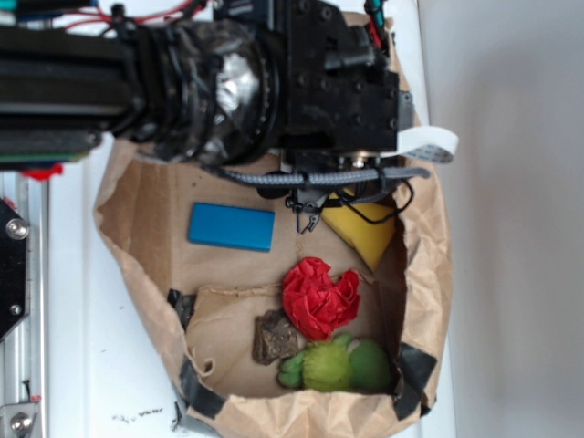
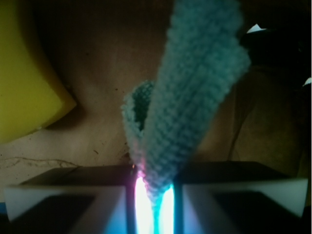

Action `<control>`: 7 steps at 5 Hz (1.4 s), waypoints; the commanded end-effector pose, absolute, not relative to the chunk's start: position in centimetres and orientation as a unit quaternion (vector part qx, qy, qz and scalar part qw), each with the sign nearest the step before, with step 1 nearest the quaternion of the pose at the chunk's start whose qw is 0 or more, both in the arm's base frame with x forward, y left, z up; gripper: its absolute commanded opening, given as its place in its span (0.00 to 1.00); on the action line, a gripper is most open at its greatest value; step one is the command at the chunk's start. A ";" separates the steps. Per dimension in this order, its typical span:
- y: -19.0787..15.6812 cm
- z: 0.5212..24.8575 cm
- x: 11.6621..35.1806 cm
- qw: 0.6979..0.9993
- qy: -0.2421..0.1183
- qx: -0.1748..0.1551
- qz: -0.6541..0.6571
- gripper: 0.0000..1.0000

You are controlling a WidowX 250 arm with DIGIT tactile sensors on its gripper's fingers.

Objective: Grab the blue cloth.

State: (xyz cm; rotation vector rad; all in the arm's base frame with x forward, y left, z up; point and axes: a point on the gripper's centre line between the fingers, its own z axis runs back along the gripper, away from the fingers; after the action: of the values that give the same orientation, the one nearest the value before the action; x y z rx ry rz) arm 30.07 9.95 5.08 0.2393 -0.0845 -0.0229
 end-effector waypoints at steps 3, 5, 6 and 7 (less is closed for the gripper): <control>6.8 14.7 27.8 0.997 -0.074 0.024 -0.012 0.00; 5.2 17.6 27.2 0.994 -0.097 -0.022 0.039 0.00; 4.0 18.6 27.2 0.990 -0.125 -0.043 0.052 0.00; 3.6 19.3 27.4 0.988 -0.135 -0.054 0.055 0.00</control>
State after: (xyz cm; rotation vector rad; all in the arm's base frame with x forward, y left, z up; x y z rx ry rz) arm 26.82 3.07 16.32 -0.1213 -0.1700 0.1162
